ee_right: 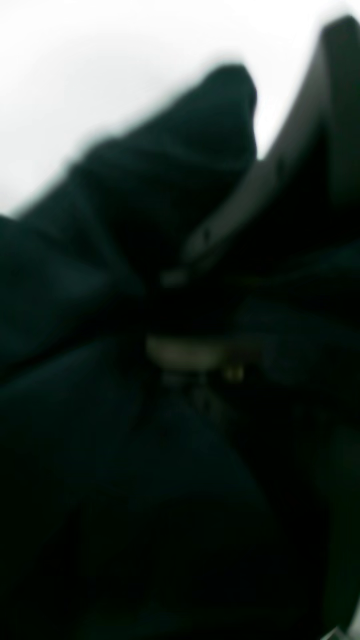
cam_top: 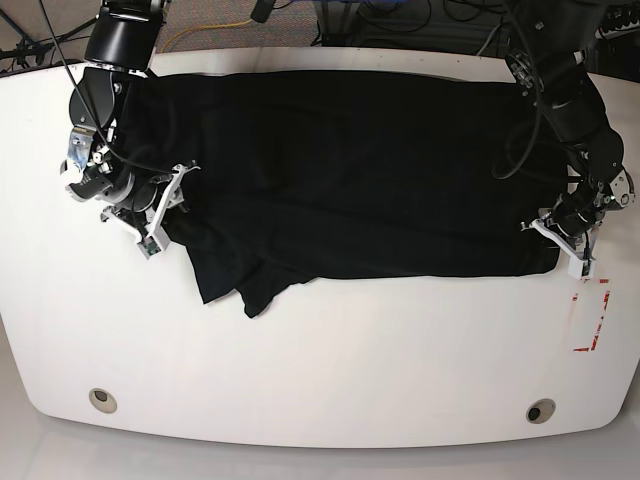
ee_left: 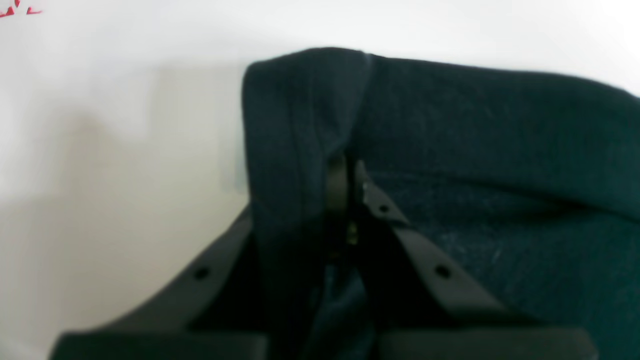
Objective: Fold the T-shirt properly
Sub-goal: 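Grasp the hem corners with both grippers, then lift the hem with both grippers and swing it over the shirt body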
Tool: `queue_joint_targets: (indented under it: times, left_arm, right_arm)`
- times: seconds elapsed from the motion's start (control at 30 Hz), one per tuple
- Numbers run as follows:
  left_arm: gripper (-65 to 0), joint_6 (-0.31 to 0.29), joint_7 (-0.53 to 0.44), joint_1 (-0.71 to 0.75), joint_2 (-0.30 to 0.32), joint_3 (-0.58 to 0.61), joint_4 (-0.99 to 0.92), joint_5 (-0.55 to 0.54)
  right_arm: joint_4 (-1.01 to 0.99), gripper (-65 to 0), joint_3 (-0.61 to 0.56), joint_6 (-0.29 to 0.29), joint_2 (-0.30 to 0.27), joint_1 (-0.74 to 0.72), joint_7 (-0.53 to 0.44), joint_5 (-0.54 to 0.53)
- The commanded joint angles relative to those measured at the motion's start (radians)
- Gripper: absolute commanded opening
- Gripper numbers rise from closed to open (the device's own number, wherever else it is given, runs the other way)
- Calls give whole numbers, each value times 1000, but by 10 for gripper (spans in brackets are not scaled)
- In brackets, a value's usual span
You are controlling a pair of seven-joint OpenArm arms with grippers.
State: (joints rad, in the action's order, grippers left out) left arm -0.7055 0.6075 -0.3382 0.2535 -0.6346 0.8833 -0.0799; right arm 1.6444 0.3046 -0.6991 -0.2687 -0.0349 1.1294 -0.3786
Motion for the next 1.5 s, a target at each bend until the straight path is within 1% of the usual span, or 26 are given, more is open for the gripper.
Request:
queue_joint_targets:
  times: [0.0,0.07,0.13,0.3,0.37,0.47,0.57,0.63,0.67,0.73,0.9,0.97,1.03,1.07,1.1,1.13,1.2,1.23,1.27,1.37,1.47]
  left_arm:
    - [-650,7,36,-8,11,2,3,35]
    - [-650,7,36,-8,11,2,3,35]
    - [-650,7,36,-8,11,2,3,35]
    - [-650,7,36,-8,11,2,3,35]
    - [-650,7,39,-8,11,2,3,35]
    - [-650,7,39,-6,11,2,4,35]
    - [-650,7,39,-6,11,2,6,35]
    - [-650,7,39,-6,11,2,6,35]
    - [-650,7,39,-6,11,2,6,35]
    - [-650,7,42,-6,11,3,7,35]
    - [-650,7,39,-9,11,3,7,35]
    - [-650,7,39,-11,11,3,7,35]
    - [-650,7,39,-11,11,3,7,35]
    - [-650,7,39,-11,11,3,7,35]
    - [-650,7,39,-12,11,3,7,35]
    - [-650,7,39,-12,11,3,7,35]
    - [-650,7,39,-12,11,3,7,35]
    - [-650,7,39,-12,11,3,7,35]
    - [-650,7,39,-14,11,3,7,35]
    - [-650,7,42,-28,11,22,18,30]
    - [-650,7,47,-22,10,45,144,29]
  right_arm:
    - [37,-300,57,1,-20,-32,-24,-90]
    - [9,-222,94,1,-17,-79,-24,-112]
    - [-52,-192,98,1,-16,-136,-24,-101]
    - [-306,-192,97,1,-16,-306,-42,-64]
    - [-398,-192,95,1,-14,-353,-74,-58]
    - [-537,-192,81,1,-17,-403,-156,-58]
    - [-663,-192,-5,1,-27,-443,-248,-58]
    - [-714,-192,-49,1,-43,-448,-295,-58]
    - [-740,-192,-77,1,-50,-445,-334,-58]
    - [-781,-192,-114,1,-50,-442,-383,-58]
    - [-803,-192,-124,1,-40,-426,-384,-61]
    - [-800,-192,-126,1,-4,-417,-384,-59]
    - [-800,-197,-126,1,10,-415,-384,-58]
    - [-801,-230,-126,1,16,-415,-384,-58]
    - [-801,-277,-126,1,22,-415,-386,-58]
    - [-801,-354,-126,1,35,-417,-386,-58]
    - [-800,-501,-126,1,41,-418,-386,-58]
    - [-800,-585,-126,1,41,-420,-386,-58]
    - [-800,-650,-126,1,41,-423,-386,-58]
    - [-766,-650,-126,1,39,-443,-371,-58]
    - [-642,-650,-126,1,15,-443,-295,-58]
